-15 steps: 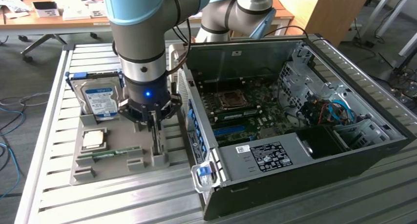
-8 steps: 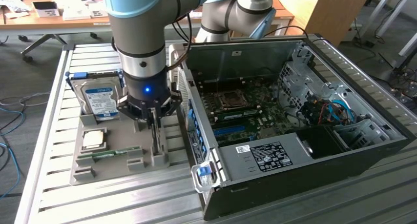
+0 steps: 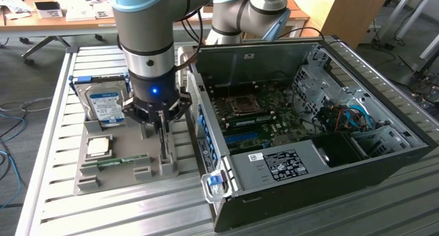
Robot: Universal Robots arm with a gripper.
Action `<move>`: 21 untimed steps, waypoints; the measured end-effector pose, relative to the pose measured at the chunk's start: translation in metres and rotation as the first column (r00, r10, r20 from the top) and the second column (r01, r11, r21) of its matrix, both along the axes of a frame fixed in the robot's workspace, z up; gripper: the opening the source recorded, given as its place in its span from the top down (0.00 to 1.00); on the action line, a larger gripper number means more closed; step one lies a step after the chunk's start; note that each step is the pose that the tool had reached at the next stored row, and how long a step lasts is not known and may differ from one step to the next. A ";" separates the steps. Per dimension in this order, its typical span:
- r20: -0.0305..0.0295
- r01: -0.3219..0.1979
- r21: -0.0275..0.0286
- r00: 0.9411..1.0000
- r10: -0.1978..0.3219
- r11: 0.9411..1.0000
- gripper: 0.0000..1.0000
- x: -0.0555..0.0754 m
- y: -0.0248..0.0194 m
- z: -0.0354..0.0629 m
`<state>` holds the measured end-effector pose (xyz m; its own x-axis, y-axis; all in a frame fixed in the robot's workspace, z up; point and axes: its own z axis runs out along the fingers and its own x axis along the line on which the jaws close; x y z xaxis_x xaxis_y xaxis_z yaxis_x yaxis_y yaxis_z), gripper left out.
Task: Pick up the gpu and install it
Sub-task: 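Pick up the gpu and move the gpu toward the slot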
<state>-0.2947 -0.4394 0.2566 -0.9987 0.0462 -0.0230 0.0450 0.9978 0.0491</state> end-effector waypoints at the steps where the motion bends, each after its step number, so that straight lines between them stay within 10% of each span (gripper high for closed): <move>1: 0.000 0.000 0.000 1.000 0.000 1.000 0.73 0.000 0.0000 0.0014; 21: 0.000 0.000 0.000 1.000 0.000 1.000 0.73 0.000 0.0000 0.0219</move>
<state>-0.2947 -0.4394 0.2785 -0.9987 0.0462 -0.0229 0.0450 0.9978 0.0491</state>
